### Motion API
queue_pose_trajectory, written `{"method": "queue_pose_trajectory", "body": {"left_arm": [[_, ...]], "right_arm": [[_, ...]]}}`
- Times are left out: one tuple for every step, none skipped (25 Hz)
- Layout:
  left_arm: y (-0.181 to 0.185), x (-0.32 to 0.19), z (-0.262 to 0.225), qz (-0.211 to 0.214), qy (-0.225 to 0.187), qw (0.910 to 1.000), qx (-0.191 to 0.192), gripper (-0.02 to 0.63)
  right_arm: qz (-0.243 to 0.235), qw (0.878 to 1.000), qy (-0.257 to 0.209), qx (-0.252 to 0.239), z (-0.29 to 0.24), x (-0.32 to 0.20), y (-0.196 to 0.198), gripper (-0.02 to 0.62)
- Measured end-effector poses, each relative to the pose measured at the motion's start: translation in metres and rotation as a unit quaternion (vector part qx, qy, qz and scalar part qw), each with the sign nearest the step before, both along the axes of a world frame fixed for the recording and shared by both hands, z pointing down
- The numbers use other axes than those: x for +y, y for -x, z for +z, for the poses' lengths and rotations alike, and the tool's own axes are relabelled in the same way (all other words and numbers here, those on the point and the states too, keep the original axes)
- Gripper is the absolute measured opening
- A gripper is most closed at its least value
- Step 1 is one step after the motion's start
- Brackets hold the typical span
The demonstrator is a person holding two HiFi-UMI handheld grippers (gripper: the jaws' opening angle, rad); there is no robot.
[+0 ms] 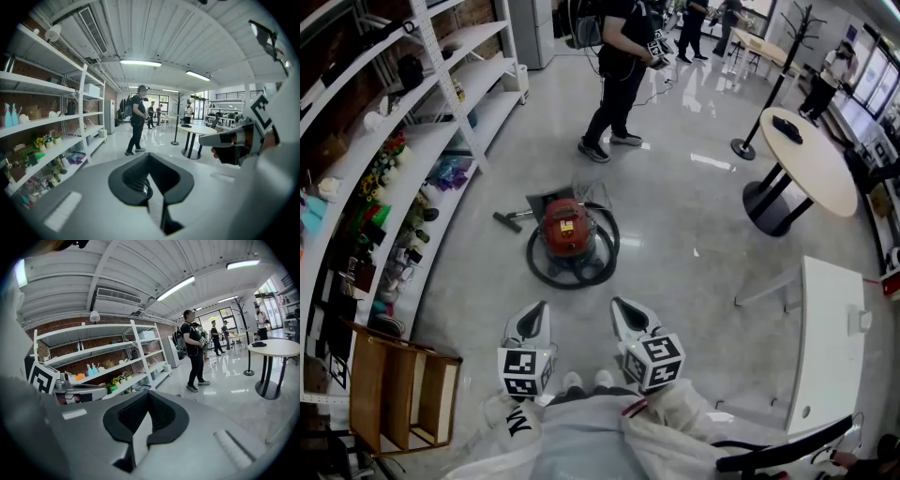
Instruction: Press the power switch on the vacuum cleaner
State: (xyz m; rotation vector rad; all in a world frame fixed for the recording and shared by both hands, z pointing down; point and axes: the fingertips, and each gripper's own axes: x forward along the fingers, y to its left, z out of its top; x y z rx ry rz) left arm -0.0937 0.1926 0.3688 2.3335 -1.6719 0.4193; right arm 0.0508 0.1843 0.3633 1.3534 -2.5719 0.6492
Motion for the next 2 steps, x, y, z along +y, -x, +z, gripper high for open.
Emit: {"method": "queue_pose_trajectory", "body": {"left_arm": [[-0.0006,-0.0006,0.0000,0.000,0.000,1.0000,0.000,0.000],[-0.0012,-0.0011,0.0000,0.000,0.000,1.0000,0.000,0.000]], "right_arm": [[0.000,1.000,0.001,0.000,0.0006,-0.0004,-0.0010,0.000],[0.001,1.000,0.001,0.000,0.0011,-0.0009,-0.0020,0.000]]}}
